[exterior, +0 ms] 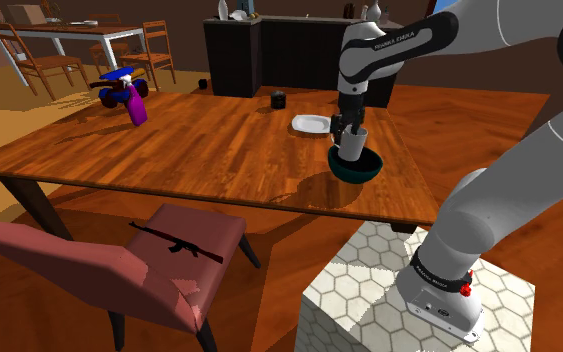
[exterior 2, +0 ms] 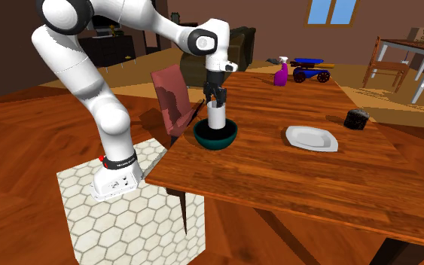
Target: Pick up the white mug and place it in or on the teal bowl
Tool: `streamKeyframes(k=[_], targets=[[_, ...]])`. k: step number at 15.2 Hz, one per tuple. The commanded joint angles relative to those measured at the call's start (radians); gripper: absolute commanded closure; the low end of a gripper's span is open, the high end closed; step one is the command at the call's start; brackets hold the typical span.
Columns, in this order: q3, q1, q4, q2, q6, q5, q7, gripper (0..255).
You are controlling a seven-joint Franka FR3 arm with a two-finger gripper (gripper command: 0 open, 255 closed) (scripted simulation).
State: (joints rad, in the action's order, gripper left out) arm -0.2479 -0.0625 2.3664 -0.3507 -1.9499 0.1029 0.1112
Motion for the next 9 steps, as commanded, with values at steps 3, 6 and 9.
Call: streamKeyframes(k=[3, 6, 9], targets=[[0.003, 0.001, -0.028, -0.007, 0.035, -0.001, -0.001, 0], [0.01, 0.004, -0.113, -0.017, 0.13, -0.005, -0.001, 0], [0.01, 0.004, -0.113, -0.017, 0.13, -0.005, -0.001, 0]])
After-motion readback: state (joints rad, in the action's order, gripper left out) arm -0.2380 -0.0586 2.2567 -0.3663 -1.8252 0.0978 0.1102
